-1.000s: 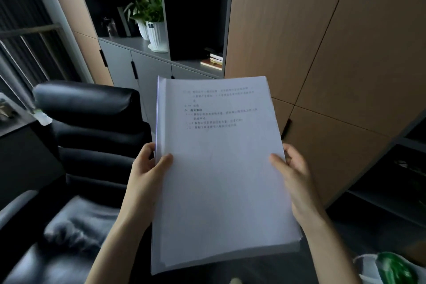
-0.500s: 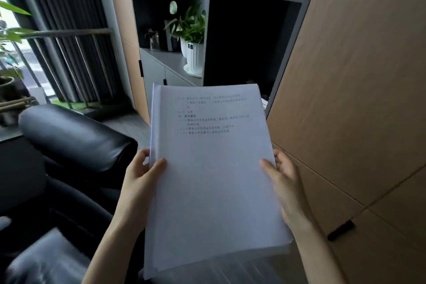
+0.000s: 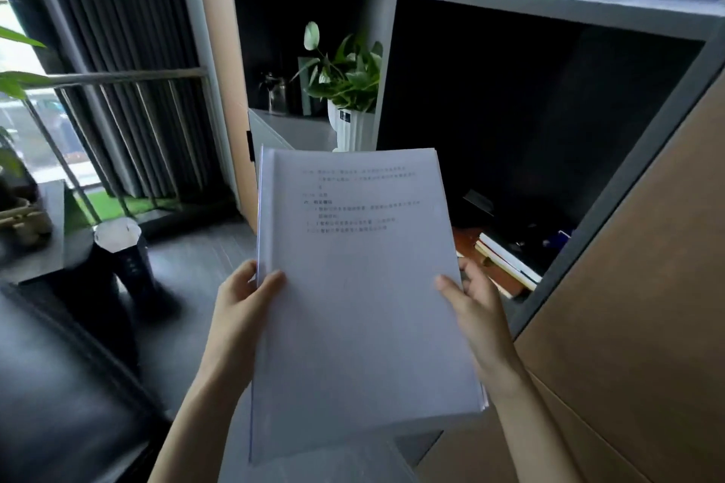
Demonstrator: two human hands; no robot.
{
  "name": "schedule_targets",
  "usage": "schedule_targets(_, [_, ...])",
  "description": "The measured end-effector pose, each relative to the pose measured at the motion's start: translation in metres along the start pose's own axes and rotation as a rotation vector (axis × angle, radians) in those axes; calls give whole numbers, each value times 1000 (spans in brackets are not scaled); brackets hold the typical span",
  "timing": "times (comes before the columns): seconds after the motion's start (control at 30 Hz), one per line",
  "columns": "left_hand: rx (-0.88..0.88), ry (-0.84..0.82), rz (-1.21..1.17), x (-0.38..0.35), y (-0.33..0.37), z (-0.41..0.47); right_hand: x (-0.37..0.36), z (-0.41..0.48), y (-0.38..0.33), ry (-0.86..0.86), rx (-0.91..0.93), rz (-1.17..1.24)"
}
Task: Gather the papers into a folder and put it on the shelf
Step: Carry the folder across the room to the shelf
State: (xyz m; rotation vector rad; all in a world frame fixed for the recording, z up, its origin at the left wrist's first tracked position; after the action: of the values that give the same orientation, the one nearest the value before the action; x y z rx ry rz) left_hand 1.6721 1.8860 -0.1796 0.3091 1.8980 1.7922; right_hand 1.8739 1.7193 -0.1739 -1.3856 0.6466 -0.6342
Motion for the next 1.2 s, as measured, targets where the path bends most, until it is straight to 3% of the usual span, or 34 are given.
schedule_targets(0.2, [42,-60,-27,-23,-6,119,-12,111,18,38,-13,44])
schedule_targets(0.57, [-21,-107,-20,-95,-37,239,21,264,59,86,30,-127])
schedule_targets(0.97, [-208,44,58,-173,-76,287,63,383,85,396,72,-9])
schedule_targets(1.2, [-209,-16,105,-214,-82,304,82,421,100,452,32,4])
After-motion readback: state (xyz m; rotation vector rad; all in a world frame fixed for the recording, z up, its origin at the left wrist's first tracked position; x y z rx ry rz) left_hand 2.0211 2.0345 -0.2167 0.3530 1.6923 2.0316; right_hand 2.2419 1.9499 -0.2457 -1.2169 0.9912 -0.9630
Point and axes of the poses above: each hand's wrist, its own z-axis towards the middle knuckle, its own x-axis out of the back of the hand, y = z × x, the point moved 8 cm from there along z, towards the middle knuckle, and after that the axes turned 2 degrees about -y, right-handed, at the moved point
